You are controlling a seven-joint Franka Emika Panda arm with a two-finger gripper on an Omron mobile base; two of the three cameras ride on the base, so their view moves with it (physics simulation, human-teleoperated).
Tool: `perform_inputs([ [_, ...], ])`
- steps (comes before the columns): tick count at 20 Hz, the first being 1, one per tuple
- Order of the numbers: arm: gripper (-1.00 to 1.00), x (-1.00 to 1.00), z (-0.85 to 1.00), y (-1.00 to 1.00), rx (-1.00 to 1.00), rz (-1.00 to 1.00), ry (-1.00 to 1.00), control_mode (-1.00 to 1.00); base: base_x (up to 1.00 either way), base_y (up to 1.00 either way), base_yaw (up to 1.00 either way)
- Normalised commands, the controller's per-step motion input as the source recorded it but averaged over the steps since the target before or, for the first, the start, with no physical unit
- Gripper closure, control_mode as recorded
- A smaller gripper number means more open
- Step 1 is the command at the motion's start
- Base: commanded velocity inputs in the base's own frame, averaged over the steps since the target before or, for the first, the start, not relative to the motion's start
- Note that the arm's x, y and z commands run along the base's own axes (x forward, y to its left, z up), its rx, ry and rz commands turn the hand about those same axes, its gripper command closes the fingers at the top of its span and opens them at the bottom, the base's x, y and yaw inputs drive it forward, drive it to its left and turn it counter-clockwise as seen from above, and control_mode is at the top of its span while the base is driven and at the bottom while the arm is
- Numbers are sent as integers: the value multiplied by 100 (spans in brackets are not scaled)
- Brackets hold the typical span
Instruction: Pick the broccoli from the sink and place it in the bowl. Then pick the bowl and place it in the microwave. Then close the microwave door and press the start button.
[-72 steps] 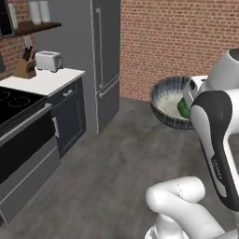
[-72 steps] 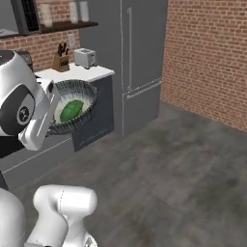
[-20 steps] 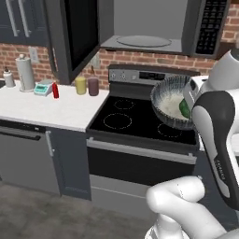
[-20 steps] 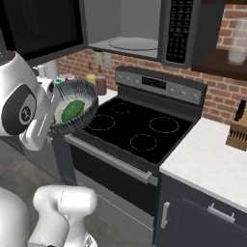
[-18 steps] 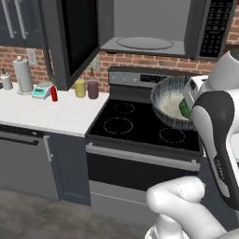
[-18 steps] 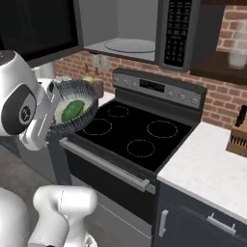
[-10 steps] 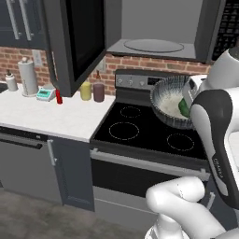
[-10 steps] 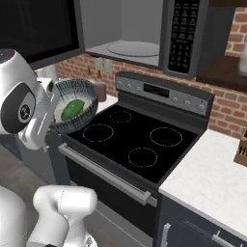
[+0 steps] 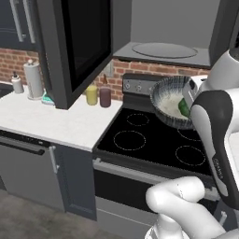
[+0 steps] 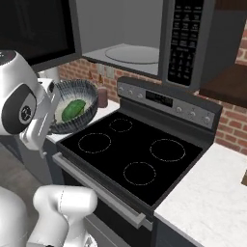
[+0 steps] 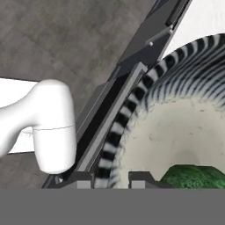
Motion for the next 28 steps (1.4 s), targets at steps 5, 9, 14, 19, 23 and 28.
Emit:
perform_inputs([
  [5,100,0,0,0,0,0,0,100,54,1,14],
  [9,100,0,0,0,0,0,0,100,43,2,26],
  [14,100,0,0,0,0,0,0,100,22,0,23],
  [19,100,0,0,0,0,0,0,100,2,0,2],
  [23,100,0,0,0,0,0,0,100,0,0,0],
  [28,100,0,0,0,0,0,0,100,-12,0,0],
])
